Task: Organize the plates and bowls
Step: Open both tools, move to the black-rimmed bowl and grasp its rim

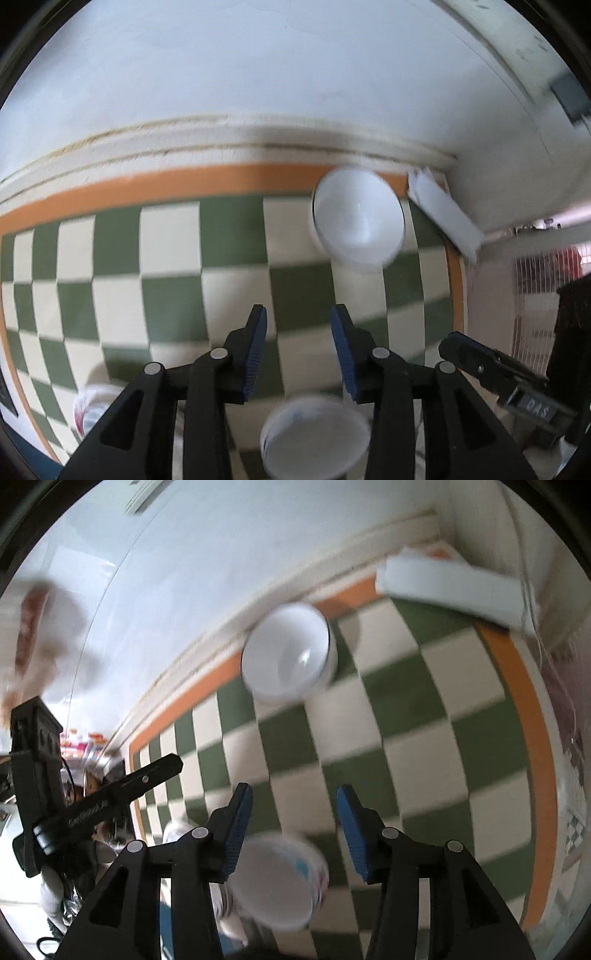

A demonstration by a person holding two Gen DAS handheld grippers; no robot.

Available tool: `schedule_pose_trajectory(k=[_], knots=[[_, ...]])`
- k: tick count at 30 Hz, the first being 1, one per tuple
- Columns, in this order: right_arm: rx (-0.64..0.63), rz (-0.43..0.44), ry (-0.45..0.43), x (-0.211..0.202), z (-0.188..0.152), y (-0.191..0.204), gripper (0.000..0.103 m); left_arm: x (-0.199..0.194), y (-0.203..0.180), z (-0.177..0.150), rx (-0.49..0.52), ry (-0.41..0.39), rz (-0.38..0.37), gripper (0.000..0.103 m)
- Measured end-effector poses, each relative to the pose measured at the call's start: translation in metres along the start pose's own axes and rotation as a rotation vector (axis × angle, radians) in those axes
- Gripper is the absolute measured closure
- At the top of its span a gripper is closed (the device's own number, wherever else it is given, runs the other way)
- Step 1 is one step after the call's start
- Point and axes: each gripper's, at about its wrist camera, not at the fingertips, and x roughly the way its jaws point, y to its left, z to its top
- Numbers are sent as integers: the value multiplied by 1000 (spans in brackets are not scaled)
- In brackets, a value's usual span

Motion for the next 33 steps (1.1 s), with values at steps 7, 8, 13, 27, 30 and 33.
schedule_pose_trajectory(k=[7,8,13,27,30,33], knots=[[-7,-76,-33,32,77,2,52,49,-4,56,-7,48,20,69],[-6,-82,-32,37,84,1,52,58,-4,61,-9,59,24,69],[15,-106,0,69,110,-8,52,91,-7,74,5,107,45,69],[-12,-158,52,108,127,-15,80,123,-4,76,4,139,18,90],[-26,-179,48,110,126,-13,94,122,-10,75,18,128,21,95],[-37,-190,45,111,124,-10,94,120,-21,74,39,115,37,95]])
